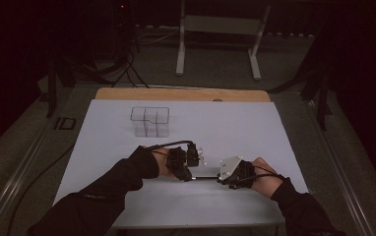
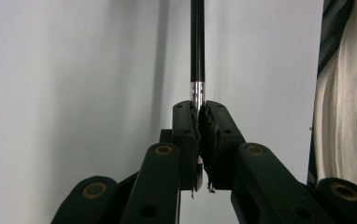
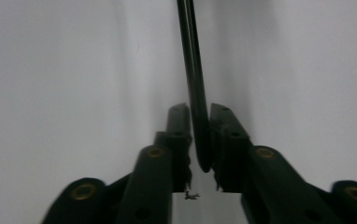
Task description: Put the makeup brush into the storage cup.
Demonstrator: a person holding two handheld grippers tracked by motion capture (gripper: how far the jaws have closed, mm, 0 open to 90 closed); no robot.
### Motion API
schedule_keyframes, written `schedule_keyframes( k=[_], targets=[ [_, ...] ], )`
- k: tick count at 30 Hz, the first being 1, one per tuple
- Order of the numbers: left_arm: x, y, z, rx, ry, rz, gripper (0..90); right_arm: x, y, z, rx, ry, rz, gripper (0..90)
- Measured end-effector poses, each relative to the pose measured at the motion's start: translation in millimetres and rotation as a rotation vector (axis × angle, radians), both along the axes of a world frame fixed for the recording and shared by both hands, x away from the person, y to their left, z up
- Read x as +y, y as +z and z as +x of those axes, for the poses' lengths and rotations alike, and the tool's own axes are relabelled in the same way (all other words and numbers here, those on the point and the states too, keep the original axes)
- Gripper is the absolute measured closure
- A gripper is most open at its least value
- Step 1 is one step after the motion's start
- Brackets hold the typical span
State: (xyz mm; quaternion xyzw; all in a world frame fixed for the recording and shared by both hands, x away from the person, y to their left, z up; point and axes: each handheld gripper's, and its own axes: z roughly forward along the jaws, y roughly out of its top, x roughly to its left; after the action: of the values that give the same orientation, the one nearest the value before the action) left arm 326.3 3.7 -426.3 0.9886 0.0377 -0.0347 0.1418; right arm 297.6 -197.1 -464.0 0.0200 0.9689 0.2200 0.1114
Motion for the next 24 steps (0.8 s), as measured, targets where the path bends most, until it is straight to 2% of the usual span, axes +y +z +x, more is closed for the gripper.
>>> schedule_keyframes(
  k=[2, 4, 6, 8, 10, 12, 17, 20, 24],
  targets=[
    [0.8, 0.1, 1.0, -0.005, 0.0, -0.001, 85.2, 0.8, 0.3, -1.3, -0.031, 0.016, -0.02, 81.8],
    [2.5, -0.2, 3.0, -0.011, -0.005, -0.025, 84.9, 1.4, 0.1, -3.6, -0.05, 0.036, -0.034, 83.1],
    [3.9, -0.2, 4.7, -0.026, 0.017, -0.039, 82.7, 1.6, -0.7, -3.6, -0.051, 0.04, -0.04, 83.6],
    [5.1, 0.3, 5.4, -0.038, 0.034, -0.059, 71.3, 0.6, -0.9, -2.5, -0.045, 0.028, -0.035, 83.6],
    [6.3, 0.8, 5.1, -0.018, 0.074, -0.072, 62.0, -1.6, -0.5, -0.7, -0.04, 0.015, -0.028, 83.7],
    [9.1, 3.1, 5.8, -0.025, 0.097, -0.092, 52.7, -4.2, 0.5, 0.0, -0.039, 0.012, -0.023, 83.7],
    [19.8, 9.5, 8.3, -0.023, 0.17, -0.131, 43.4, -7.8, 2.5, -2.2, -0.036, 0.008, -0.018, 83.6],
    [26.7, 11.2, 8.8, -0.034, 0.185, -0.157, 39.1, -10.8, 3.8, -4.4, -0.04, -0.004, -0.011, 83.7],
    [37.0, 11.8, 7.7, -0.034, 0.207, -0.22, 31.0, -16.7, 6.3, -4.3, -0.035, -0.029, 0.01, 83.7]
  ],
)
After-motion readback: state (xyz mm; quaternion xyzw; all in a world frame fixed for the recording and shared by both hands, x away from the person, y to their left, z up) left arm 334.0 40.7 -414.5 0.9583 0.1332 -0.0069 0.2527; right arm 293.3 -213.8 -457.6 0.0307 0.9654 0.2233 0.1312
